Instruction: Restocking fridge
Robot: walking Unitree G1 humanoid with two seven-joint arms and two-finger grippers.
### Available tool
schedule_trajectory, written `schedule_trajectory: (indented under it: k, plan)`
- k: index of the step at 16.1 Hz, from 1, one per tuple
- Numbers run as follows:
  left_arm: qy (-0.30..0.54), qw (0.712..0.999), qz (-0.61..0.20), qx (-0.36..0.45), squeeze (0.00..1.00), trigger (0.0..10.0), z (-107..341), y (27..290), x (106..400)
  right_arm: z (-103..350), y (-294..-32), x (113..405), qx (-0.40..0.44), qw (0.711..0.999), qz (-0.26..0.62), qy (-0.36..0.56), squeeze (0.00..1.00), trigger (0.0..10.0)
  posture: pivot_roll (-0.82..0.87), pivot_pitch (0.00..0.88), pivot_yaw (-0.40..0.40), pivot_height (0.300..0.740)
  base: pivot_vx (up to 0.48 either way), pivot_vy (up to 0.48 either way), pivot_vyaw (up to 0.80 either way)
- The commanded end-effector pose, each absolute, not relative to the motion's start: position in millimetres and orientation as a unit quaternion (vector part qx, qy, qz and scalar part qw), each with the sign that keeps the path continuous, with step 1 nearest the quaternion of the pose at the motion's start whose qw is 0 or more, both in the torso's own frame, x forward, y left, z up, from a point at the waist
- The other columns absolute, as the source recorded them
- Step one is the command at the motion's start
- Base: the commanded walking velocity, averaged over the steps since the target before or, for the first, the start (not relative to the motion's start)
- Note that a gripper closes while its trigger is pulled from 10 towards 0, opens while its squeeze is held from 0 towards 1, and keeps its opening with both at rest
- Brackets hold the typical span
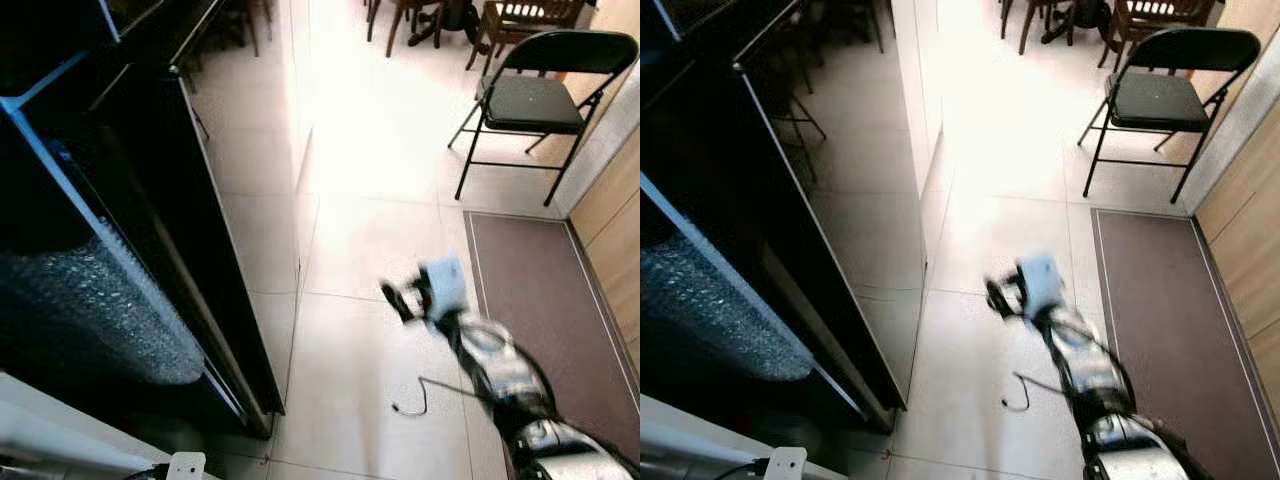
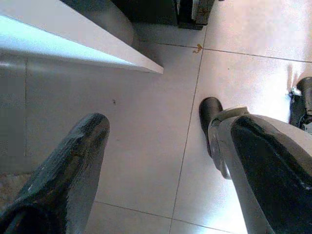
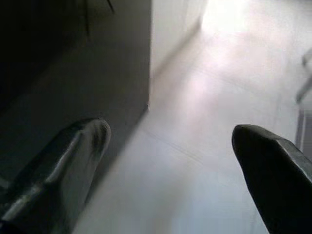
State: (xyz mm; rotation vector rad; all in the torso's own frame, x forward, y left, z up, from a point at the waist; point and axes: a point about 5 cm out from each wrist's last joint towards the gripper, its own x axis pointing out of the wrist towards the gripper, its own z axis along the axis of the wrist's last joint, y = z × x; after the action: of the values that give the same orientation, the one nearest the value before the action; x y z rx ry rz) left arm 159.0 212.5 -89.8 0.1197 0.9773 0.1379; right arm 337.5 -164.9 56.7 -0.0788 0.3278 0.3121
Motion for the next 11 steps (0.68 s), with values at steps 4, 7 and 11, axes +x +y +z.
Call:
schedule_trajectory:
  k: [4,7,11]
  plan:
    - [0.480,0.873,0.073,0.056,0.00,10.0,-92.8,215.5,150.6,71.9,-161.7,345.4,-0.018,0.982,0.151,0.116,0.00,10.0,-0.09,0.093,0.021,0.740,0.000,0.000,0.00]
    - [0.480,0.873,0.072,0.057,0.00,10.0,-92.5,215.6,151.3,117.1,-134.2,371.4,-0.029,0.979,0.199,0.047,0.00,10.0,-0.09,0.102,0.028,0.740,0.000,0.000,0.00]
    - [0.480,0.872,0.071,0.058,0.00,10.0,-92.5,215.5,151.4,161.6,-89.6,390.9,-0.035,0.964,0.261,0.019,0.00,10.0,-0.10,0.108,0.031,0.740,0.000,0.000,0.00]
